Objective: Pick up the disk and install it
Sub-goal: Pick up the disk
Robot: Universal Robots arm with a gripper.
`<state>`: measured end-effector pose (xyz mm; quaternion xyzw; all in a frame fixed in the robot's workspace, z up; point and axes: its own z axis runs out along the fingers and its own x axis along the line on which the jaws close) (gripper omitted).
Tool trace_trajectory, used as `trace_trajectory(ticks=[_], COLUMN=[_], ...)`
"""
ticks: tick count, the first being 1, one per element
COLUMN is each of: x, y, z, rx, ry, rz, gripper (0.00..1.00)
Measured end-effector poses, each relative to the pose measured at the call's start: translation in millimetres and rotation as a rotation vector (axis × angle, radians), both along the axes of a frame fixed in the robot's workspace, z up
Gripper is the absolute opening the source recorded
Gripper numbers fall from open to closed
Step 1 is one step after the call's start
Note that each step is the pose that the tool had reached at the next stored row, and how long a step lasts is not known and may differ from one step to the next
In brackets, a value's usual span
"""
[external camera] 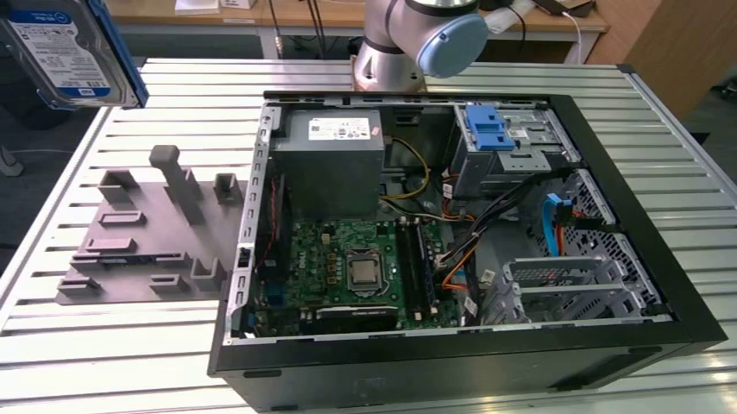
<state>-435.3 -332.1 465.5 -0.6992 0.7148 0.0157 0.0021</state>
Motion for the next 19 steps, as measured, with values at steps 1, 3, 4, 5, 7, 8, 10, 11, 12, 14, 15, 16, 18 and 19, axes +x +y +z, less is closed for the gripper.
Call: trace_trajectory(ticks=[1,3,4,5,7,8,10,11,12,14,15,16,18,19], x=[0.6,1.8,2.3,2.6,2.6,2.7,2.8,2.8,2.8,2.8,2.8,2.8,2.8,2.8], y=[0.0,0.0,0.0,0.0,0.0,0.0,0.0,0.0,0.0,0.0,0.0,0.0,0.0,0.0], z=[0.0,0.0,0.0,0.0,0.0,0.0,0.0,0.0,0.0,0.8,1.6,2.6,6.9,9.5], rx=[0.0000,0.0000,0.0000,0.0001,0.0000,0.0000,0.0000,0.0000,0.0000,0.0000,0.0000,0.0000,0.0000,0.0000], ry=[0.0000,0.0001,0.0000,-0.0001,-0.0001,0.0000,0.0001,0.0000,0.0000,0.0000,0.0000,-0.0001,0.0000,0.0000], rz=[0.000,0.000,0.000,0.000,0.000,0.000,0.000,0.000,0.000,0.000,0.000,0.000,0.000,0.000], gripper=[0.36,0.36,0.36,0.36,0.36,0.36,0.36,0.36,0.36,0.36,0.36,0.36,0.36,0.36])
